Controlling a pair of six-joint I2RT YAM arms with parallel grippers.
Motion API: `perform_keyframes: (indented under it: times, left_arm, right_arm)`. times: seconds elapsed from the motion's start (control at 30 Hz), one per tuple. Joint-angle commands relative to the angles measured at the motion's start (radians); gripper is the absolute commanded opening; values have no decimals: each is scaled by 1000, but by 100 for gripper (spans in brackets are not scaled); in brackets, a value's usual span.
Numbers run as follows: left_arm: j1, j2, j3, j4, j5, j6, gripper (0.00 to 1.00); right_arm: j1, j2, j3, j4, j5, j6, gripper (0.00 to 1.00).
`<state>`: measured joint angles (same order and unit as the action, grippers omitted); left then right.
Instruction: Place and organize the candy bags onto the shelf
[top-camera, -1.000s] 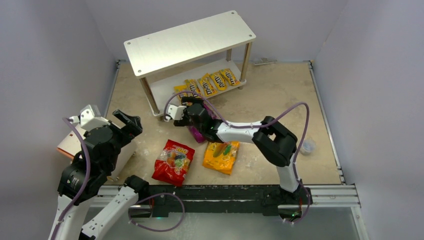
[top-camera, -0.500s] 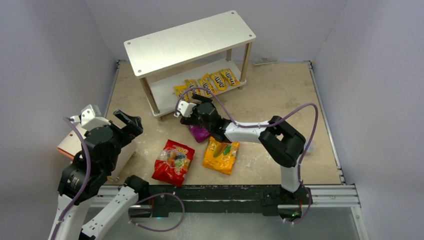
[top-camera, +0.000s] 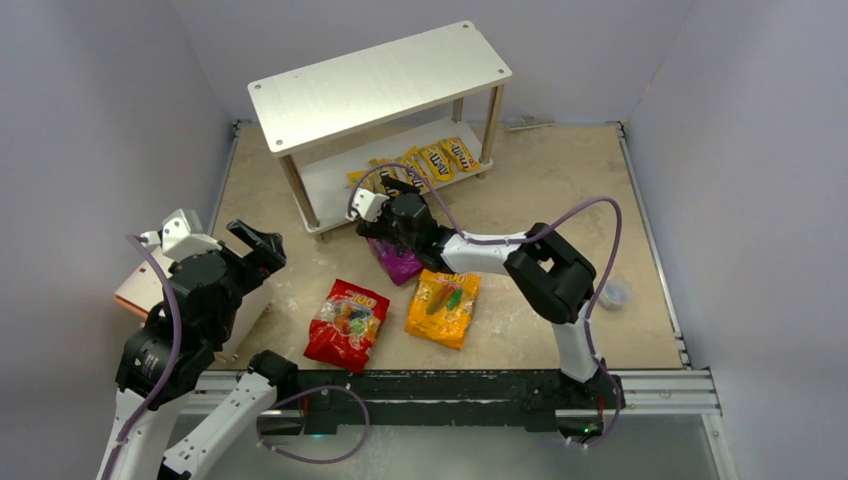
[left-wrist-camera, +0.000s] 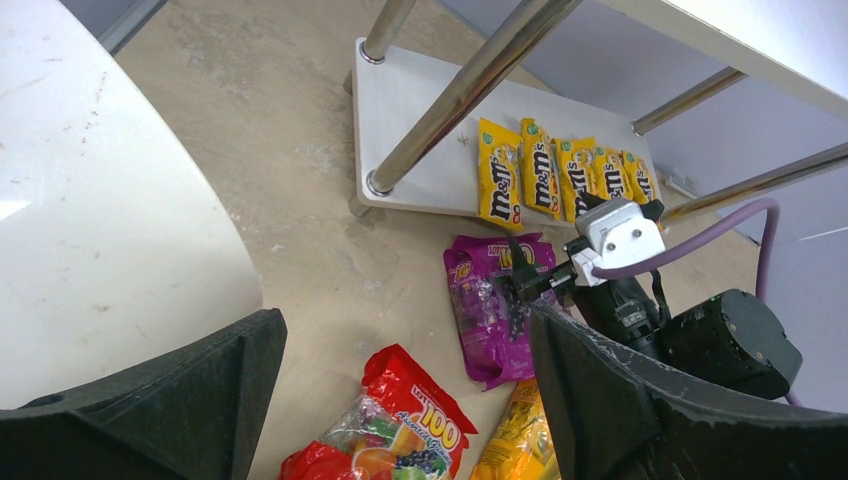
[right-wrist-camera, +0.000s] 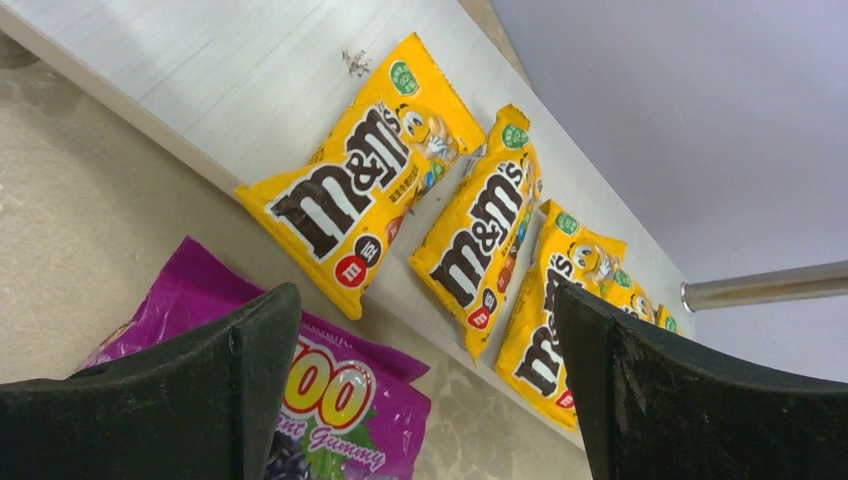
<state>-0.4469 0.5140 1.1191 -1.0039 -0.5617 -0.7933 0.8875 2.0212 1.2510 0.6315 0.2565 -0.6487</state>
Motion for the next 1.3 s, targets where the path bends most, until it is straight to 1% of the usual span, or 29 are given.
perform_keyframes:
  times: [0.0,0.43,0.63,0.73,0.87,0.93,1.07,1.2,1.27]
  left_arm:
    - [4,10,4,12,-5,-7,96]
    - [4,11,9,13,-11,-4,96]
    - [4,12,6,20,-8,-1,96]
    - [4,14,-5,52,24,26,97]
    - [4,10,-50,124,75,54,98]
    - [4,7,-83,183,141,82,98]
    - [4,6,-163,328,292,129,99]
    - [4,45,-233,432,444,176,99]
    - [4,84,-269,481,516,188,99]
  right_arm:
    - [-20,13,78,14,-23,29,98]
    - [-39,82,164,-6,4,18,97]
    - [-39,35,116,21,9,38,97]
    - [-38,-44,43,58,32,96,97]
    - [-34,-213,-118,107,54,238,99]
    - [-33,-301,-202,85,78,318,99]
    - [-33,-511,-431,94,127,503,99]
    - [-37,-739,-626,36,214,772,99]
    - [-37,-822,-657,-70,220,842,99]
